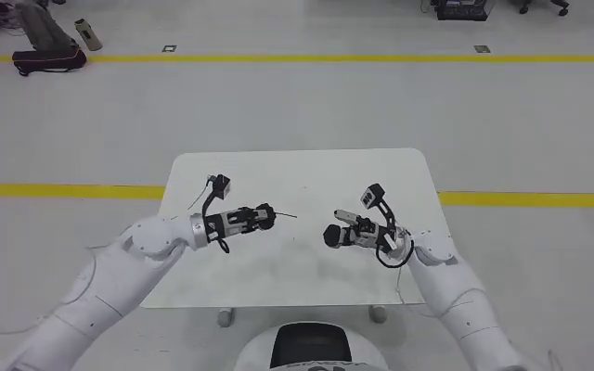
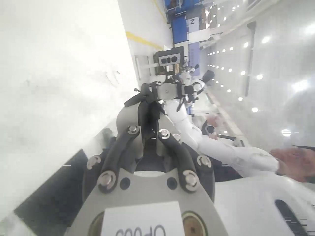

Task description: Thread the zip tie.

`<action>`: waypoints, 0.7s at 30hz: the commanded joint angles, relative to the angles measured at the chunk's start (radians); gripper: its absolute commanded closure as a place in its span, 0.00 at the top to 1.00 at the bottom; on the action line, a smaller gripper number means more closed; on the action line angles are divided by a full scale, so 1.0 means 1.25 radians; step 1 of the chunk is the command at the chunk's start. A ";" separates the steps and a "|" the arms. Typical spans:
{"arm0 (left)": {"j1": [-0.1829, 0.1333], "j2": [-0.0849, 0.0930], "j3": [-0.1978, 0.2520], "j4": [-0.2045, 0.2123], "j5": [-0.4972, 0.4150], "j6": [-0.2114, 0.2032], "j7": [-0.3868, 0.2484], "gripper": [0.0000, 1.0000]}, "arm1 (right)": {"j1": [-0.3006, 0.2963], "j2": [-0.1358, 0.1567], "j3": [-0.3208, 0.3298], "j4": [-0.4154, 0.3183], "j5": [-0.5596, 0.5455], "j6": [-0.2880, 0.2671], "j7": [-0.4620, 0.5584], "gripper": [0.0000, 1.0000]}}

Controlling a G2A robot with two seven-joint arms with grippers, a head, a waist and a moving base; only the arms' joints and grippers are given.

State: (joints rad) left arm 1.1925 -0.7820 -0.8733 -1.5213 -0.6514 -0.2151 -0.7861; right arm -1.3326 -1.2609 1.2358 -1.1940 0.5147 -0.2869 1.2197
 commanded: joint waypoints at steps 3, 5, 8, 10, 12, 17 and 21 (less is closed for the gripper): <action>0.003 -0.004 -0.011 0.009 -0.114 0.014 -0.052 0.00 | 0.019 -0.004 -0.017 0.035 0.026 -0.031 0.023 1.00; 0.004 -0.006 -0.015 0.013 -0.143 0.019 -0.072 0.00 | 0.032 -0.006 -0.026 0.054 0.035 -0.042 0.025 1.00; 0.001 -0.007 -0.019 0.015 -0.122 0.014 -0.088 0.00 | 0.041 -0.011 -0.034 0.065 0.064 -0.042 0.047 1.00; 0.000 -0.007 -0.021 0.014 -0.107 0.003 -0.085 0.00 | 0.041 -0.011 -0.034 0.065 0.064 -0.042 0.047 1.00; 0.000 -0.007 -0.021 0.014 -0.107 0.003 -0.085 0.00 | 0.041 -0.011 -0.034 0.065 0.064 -0.042 0.047 1.00; 0.007 -0.011 -0.016 0.006 -0.138 0.025 -0.074 0.00 | 0.033 -0.012 -0.044 0.058 0.057 -0.042 0.022 1.00; 0.009 -0.016 -0.012 0.002 -0.171 0.049 -0.096 0.00 | 0.039 -0.019 -0.056 0.056 0.074 -0.042 0.020 1.00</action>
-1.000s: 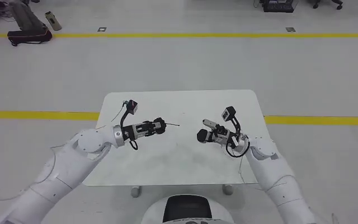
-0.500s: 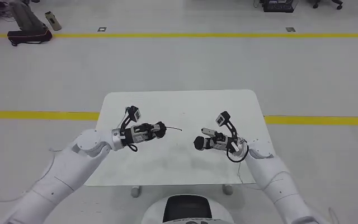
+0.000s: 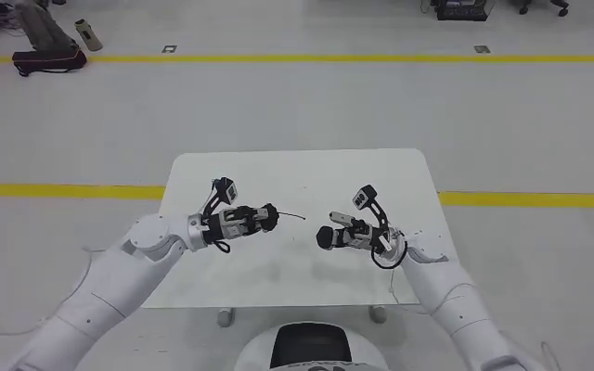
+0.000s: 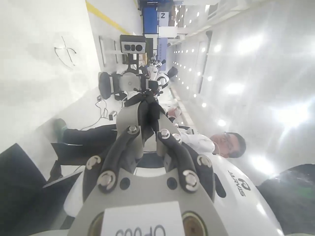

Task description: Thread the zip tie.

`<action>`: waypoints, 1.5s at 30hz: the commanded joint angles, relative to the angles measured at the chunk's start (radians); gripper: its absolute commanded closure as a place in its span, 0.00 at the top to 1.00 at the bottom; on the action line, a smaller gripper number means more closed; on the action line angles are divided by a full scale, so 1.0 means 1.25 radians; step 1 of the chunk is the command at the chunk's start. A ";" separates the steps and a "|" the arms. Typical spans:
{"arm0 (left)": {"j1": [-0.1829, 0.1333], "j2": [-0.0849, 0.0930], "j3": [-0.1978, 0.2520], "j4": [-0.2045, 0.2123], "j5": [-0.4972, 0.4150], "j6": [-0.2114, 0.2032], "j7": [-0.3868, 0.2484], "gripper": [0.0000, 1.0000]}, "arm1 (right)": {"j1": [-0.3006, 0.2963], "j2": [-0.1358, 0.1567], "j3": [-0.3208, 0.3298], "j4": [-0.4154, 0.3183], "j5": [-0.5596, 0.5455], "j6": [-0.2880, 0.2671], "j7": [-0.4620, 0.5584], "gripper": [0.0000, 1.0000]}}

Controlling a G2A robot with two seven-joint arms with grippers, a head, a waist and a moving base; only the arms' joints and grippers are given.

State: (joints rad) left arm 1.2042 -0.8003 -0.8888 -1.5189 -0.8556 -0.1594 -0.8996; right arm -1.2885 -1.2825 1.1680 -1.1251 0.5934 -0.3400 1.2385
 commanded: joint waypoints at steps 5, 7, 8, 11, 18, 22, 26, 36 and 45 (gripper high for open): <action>-0.008 -0.008 0.002 0.008 0.020 -0.001 0.022 0.00 | 0.021 -0.013 0.009 -0.004 0.002 0.000 -0.016 1.00; -0.008 -0.009 -0.002 0.003 0.034 -0.025 0.046 0.00 | 0.020 -0.014 0.011 -0.008 0.003 0.000 -0.014 1.00; -0.008 -0.009 -0.002 0.003 0.034 -0.025 0.046 0.00 | 0.020 -0.014 0.011 -0.008 0.003 0.000 -0.014 1.00; -0.008 -0.009 -0.002 0.003 0.034 -0.025 0.046 0.00 | 0.020 -0.014 0.011 -0.008 0.003 0.000 -0.014 1.00; 0.001 -0.019 0.005 0.006 -0.040 0.023 0.029 0.00 | 0.004 -0.018 0.012 -0.041 0.027 0.000 -0.033 1.00; -0.001 -0.025 0.004 0.019 -0.072 0.036 0.020 0.00 | 0.011 -0.026 0.020 -0.029 0.054 0.000 0.002 1.00; -0.004 -0.031 0.001 0.027 -0.091 0.040 0.014 0.00 | 0.016 -0.034 0.030 -0.017 0.052 0.000 0.026 0.64; -0.005 -0.041 -0.003 0.034 -0.101 0.046 -0.015 0.00 | 0.021 -0.062 0.053 0.002 0.030 0.000 0.039 0.41; 0.000 -0.046 -0.010 0.032 -0.087 0.058 -0.025 0.00 | 0.027 -0.088 0.066 0.024 0.003 0.000 0.053 0.36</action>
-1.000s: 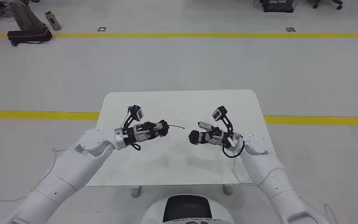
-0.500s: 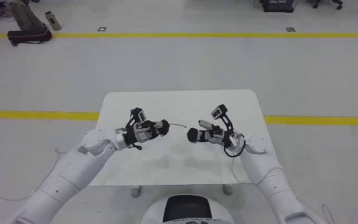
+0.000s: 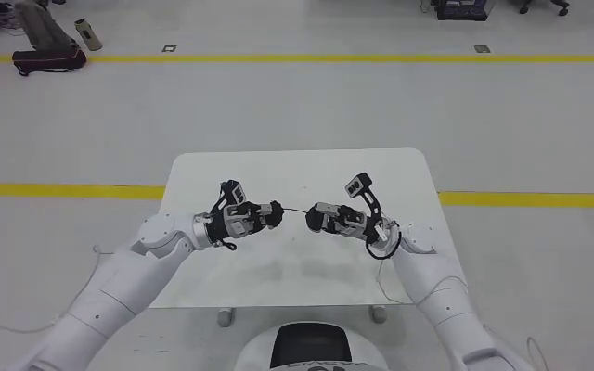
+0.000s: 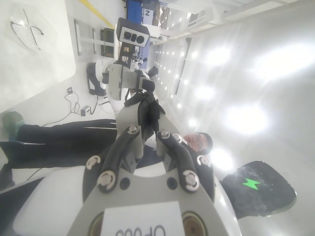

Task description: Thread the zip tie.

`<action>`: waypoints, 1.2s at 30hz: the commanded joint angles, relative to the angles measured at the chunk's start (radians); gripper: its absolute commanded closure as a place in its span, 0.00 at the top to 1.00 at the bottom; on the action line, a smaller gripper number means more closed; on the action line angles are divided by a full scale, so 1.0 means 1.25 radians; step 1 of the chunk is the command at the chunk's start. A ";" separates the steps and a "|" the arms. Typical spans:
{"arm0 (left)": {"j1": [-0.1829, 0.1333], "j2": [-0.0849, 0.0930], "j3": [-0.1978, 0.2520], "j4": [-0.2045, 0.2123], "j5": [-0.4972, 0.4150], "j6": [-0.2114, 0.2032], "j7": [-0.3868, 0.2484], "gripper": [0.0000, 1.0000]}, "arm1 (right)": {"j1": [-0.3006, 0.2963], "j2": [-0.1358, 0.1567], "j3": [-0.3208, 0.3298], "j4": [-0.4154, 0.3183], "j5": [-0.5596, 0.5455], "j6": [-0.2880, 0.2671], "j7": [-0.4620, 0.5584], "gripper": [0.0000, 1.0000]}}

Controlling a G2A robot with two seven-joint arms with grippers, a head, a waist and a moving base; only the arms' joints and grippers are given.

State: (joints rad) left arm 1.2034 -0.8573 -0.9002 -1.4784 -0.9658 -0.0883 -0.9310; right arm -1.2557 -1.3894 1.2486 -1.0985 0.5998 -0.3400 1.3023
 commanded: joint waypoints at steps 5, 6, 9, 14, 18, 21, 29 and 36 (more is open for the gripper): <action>0.005 -0.002 -0.006 0.000 0.014 0.006 0.001 0.00 | 0.001 -0.013 0.009 0.010 -0.015 0.000 0.015 0.29; 0.007 -0.002 -0.008 0.000 0.015 0.008 0.002 0.00 | 0.001 -0.015 0.012 0.011 -0.018 0.000 0.018 0.29; 0.010 -0.004 -0.010 -0.001 0.021 0.011 0.003 0.00 | -0.002 -0.020 0.021 0.013 -0.024 0.000 0.024 0.24; 0.016 -0.006 -0.015 -0.001 0.027 0.011 0.004 0.00 | -0.008 -0.027 0.035 0.013 -0.036 0.000 0.032 0.18; 0.019 -0.008 -0.018 -0.001 0.032 0.012 0.011 0.00 | -0.014 -0.032 0.047 0.010 -0.047 0.000 0.038 0.16; 0.021 -0.009 -0.021 -0.002 0.035 0.012 0.011 0.00 | -0.018 -0.035 0.055 0.008 -0.052 0.000 0.041 0.14; 0.024 -0.013 -0.027 -0.003 0.043 0.016 0.004 0.00 | -0.025 -0.044 0.071 0.002 -0.065 0.000 0.047 0.11; 0.029 -0.015 -0.035 -0.006 0.049 0.020 0.000 0.00 | -0.031 -0.051 0.087 -0.005 -0.078 0.000 0.045 0.12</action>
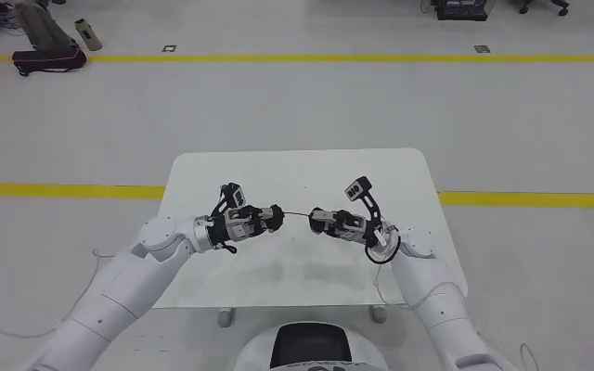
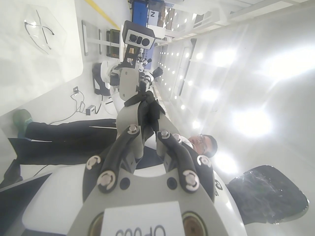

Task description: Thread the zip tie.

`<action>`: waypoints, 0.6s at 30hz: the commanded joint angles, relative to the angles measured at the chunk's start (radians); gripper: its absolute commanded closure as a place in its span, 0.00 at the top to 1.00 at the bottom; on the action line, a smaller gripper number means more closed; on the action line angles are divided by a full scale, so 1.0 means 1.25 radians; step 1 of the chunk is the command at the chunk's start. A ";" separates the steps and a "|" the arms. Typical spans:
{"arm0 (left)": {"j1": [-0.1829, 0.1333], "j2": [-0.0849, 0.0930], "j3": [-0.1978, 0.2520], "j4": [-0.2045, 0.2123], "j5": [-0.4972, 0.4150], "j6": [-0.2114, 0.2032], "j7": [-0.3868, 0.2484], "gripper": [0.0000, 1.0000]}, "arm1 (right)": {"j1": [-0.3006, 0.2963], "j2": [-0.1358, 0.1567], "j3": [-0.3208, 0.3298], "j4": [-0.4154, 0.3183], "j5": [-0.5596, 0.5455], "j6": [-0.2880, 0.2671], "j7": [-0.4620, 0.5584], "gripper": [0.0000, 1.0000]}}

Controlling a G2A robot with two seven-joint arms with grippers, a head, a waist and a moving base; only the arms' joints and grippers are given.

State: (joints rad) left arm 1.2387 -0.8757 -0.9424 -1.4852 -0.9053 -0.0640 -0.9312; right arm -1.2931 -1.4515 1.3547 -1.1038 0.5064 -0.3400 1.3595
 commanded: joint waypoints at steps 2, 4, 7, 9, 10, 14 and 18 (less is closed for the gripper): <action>0.002 -0.001 -0.003 -0.001 0.003 0.002 0.000 0.00 | -0.002 -0.003 0.005 -0.003 -0.006 0.000 -0.001 0.13; 0.004 -0.001 -0.005 -0.003 0.006 0.003 -0.001 0.00 | -0.003 -0.004 0.010 -0.004 -0.009 0.000 -0.001 0.14; 0.007 -0.002 -0.008 -0.005 0.008 0.005 0.000 0.00 | -0.005 -0.007 0.014 -0.004 -0.012 0.000 0.002 0.13; 0.008 -0.003 -0.010 -0.006 0.010 0.006 0.000 0.00 | -0.005 -0.009 0.016 -0.003 -0.014 0.000 0.005 0.12; 0.009 -0.003 -0.011 -0.007 0.011 0.006 0.000 0.00 | -0.005 -0.009 0.017 -0.003 -0.015 0.000 0.006 0.12; 0.013 -0.004 -0.014 -0.009 0.014 0.009 -0.001 0.00 | -0.005 -0.012 0.022 -0.001 -0.020 0.000 0.009 0.11; 0.014 -0.006 -0.015 -0.010 0.018 0.011 -0.004 0.00 | -0.007 -0.015 0.027 -0.001 -0.025 0.000 0.009 0.07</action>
State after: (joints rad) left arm 1.2562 -0.8824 -0.9614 -1.4974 -0.8846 -0.0506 -0.9346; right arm -1.3010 -1.4697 1.3874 -1.1048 0.4765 -0.3400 1.3702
